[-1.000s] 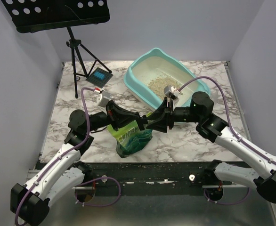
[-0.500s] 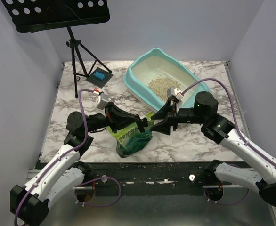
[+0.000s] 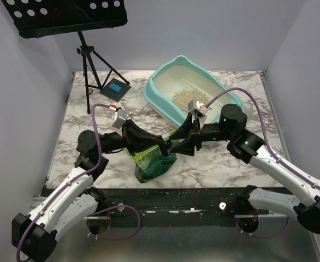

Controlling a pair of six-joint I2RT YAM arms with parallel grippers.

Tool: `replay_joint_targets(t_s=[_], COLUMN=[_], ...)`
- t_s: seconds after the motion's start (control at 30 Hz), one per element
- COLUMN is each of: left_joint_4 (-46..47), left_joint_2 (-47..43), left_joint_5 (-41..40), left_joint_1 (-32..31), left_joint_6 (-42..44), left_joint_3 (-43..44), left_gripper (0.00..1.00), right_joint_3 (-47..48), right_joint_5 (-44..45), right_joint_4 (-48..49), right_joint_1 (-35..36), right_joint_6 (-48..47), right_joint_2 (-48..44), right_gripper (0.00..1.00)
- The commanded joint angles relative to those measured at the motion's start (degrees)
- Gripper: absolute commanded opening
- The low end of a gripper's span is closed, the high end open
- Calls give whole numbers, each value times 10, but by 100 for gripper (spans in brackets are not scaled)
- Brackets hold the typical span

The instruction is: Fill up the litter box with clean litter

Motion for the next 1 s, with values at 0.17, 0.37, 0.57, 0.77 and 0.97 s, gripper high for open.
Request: replay_joint_targets(t_s=[0.17, 0.37, 0.57, 0.77, 0.97], left_joint_4=[21, -16, -155, -317, -442], left_joint_2=[1, -5, -48, -64, -36], left_joint_5=[17, 1, -76, -146, -227], left_joint_1=[-4, -5, -8, -9, -10], left_joint_6=[-2, 16, 126, 224, 295], left_joint_3=[-3, 2, 18, 50, 70], left_gripper=[0, 30, 66, 67, 67], right_joint_3=[7, -6, -1, 30, 70], right_joint_5=[-25, 19, 108, 187, 274], right_joint_4=[50, 47, -26, -134, -222], right_joint_1=[19, 30, 30, 29, 29], right_joint_6=[14, -13, -49, -119, -250], right_joint_2=[27, -1, -52, -62, -55], right_gripper=[56, 0, 0, 0, 0])
